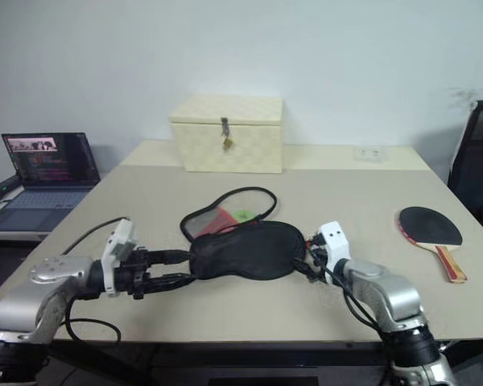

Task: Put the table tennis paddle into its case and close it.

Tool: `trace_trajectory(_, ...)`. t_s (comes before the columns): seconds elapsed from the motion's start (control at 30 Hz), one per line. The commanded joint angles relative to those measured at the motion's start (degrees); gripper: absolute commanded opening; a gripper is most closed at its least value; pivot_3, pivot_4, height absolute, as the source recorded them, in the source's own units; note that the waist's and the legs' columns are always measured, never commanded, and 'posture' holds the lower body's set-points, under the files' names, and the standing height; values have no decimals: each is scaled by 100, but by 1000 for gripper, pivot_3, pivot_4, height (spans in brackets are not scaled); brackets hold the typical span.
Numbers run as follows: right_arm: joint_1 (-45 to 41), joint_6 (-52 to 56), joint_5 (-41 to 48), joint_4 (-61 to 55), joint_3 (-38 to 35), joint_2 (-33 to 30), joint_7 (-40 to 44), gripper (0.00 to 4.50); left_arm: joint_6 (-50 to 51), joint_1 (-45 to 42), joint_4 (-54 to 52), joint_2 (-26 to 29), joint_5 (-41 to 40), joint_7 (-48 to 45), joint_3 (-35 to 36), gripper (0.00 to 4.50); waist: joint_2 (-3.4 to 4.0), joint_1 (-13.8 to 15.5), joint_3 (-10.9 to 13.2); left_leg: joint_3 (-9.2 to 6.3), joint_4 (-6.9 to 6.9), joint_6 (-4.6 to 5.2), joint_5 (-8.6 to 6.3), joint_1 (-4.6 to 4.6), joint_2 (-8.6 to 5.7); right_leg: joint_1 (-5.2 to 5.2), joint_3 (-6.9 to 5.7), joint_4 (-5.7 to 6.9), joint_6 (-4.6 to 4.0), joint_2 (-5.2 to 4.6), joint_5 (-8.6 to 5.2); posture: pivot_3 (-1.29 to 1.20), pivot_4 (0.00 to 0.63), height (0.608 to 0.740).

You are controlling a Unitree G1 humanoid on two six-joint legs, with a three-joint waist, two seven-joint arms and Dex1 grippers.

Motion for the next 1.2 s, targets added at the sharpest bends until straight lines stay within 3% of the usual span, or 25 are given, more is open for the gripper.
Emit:
trace_trajectory(0.03,-215,-79,-287,235,73,243,-276,4072,257,96,-584,145,-438,60,328,3008,0,-12,0,0,-2,0,0,-1,3,-3,1,0,0,0,0,0,150,740)
trace_trajectory(0.33,-176,449,-245,339,84,828,-297,4072,624,535,-1391,392,-854,178,471,3008,-2,-24,-2,4,-8,0,0,6,9,-2,3,3,-4,0,-1,0,150,740)
trace_trajectory(0.8,-726,1051,150,668,-900,2281,-818,4072,557,573,-1525,302,-866,433,316,3008,1,-140,-2,7,-15,0,0,11,21,-4,4,2,-14,9,0,0,150,740)
trace_trajectory(0.9,-754,1062,185,717,-1001,2361,-892,3467,526,567,-1532,276,-850,459,266,3036,1,-140,-2,7,-17,0,0,10,16,-4,4,0,-13,9,0,0,150,740)
trace_trajectory(1.1,-855,1384,399,682,-1240,2182,-773,1388,503,573,-1545,234,-818,492,210,3036,2,-141,-1,8,-19,0,0,8,15,-5,3,-1,-14,8,0,0,150,740)
trace_trajectory(1.2,-1030,1544,427,825,-1150,1640,-422,324,510,573,-1590,199,-822,537,167,3036,3,-140,-1,12,-19,0,0,8,13,-6,2,-1,-14,8,-1,0,150,740)
